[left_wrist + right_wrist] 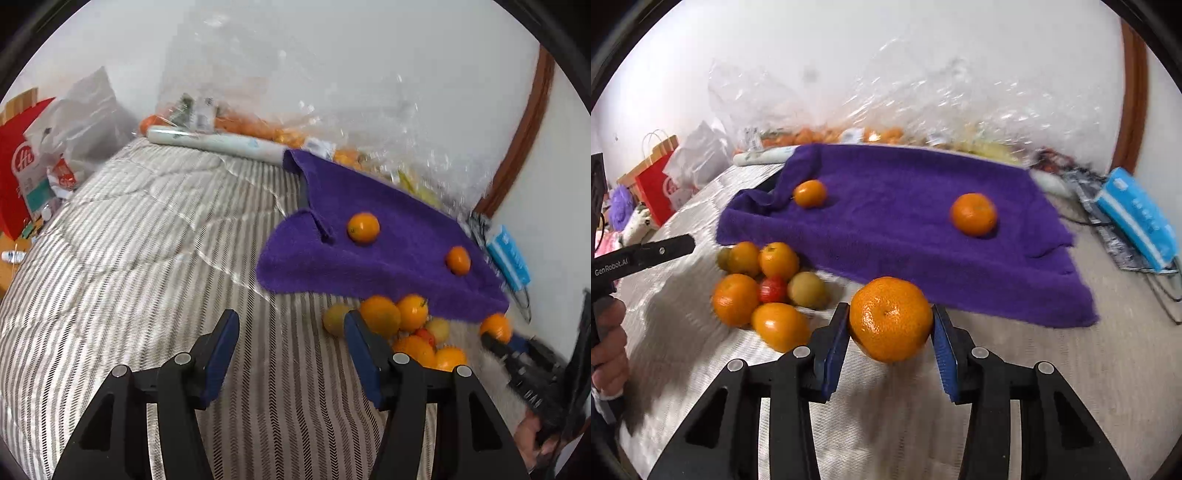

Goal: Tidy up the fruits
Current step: 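Close the right tool on a large orange while the left tool approaches a yellow-green fruit, then close the left tool on the small yellow-green fruit, then lift both held fruits toward the purple towel, then carry the large orange and yellow-green fruit over the purple towel, then lower both fruits onto the purple towel and open both tools, then withdraw both tools from the towel back toward the fruit pile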

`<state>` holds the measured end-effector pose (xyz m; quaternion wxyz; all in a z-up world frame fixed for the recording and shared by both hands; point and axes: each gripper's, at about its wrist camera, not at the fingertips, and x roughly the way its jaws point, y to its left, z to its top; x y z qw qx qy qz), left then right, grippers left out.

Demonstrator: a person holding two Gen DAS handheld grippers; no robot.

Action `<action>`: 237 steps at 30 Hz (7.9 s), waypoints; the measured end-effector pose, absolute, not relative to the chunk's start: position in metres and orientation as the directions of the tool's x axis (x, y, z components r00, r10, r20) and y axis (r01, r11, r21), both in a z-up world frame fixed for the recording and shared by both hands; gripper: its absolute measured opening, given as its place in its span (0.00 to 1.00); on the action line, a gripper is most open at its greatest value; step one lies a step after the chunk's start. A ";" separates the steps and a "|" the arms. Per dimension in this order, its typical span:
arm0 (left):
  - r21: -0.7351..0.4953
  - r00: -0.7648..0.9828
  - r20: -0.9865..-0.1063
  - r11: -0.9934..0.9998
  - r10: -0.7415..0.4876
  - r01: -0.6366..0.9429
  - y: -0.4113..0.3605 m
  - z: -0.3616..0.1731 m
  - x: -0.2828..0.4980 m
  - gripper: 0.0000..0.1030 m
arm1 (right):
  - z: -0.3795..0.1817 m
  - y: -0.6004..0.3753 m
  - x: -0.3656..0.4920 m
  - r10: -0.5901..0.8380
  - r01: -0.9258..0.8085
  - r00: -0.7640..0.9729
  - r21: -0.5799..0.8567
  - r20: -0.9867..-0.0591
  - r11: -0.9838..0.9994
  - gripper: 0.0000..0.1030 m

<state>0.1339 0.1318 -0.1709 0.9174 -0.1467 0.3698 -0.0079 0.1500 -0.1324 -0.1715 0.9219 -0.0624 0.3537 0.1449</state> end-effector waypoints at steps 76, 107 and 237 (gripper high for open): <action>-0.198 0.803 -0.579 0.980 -0.140 0.029 0.095 -0.151 0.140 0.24 | -0.169 -0.172 0.140 0.320 -0.316 0.707 0.124 -0.630 0.941 0.42; -0.167 0.834 -0.545 0.986 -0.087 -0.006 0.097 -0.124 0.134 0.24 | -0.125 -0.177 0.123 0.349 -0.359 0.784 0.084 -0.514 0.930 0.42; -0.151 0.814 -0.581 0.982 0.006 -0.115 0.132 -0.150 0.114 0.45 | -0.168 -0.065 0.129 0.410 -0.509 0.609 0.061 -0.679 0.858 0.45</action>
